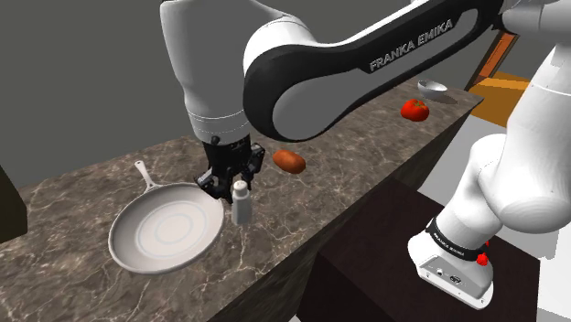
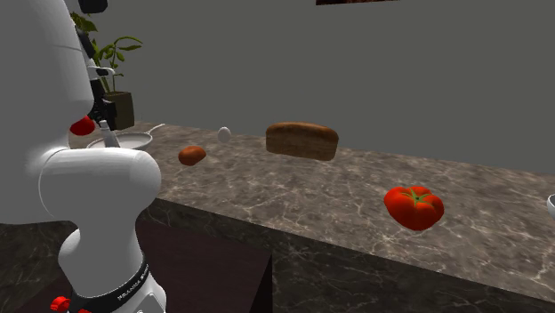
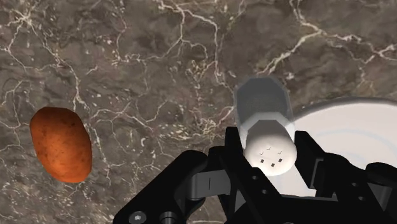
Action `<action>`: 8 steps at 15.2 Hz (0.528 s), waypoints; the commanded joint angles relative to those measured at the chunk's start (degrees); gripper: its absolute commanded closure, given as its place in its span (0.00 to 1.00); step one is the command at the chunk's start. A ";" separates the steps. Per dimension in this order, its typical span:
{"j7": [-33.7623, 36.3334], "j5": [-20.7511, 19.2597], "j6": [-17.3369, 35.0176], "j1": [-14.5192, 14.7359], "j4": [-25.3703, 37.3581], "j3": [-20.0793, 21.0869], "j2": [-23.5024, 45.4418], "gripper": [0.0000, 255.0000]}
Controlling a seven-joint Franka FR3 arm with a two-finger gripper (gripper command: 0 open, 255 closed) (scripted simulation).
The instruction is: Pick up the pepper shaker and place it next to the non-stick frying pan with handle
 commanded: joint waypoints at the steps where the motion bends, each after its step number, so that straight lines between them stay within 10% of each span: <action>1: 0.30 -0.29 1.45 0.01 -1.10 -0.06 0.38 1.00; 8: 1.72 -1.84 6.20 0.23 -3.95 -0.35 2.65 1.00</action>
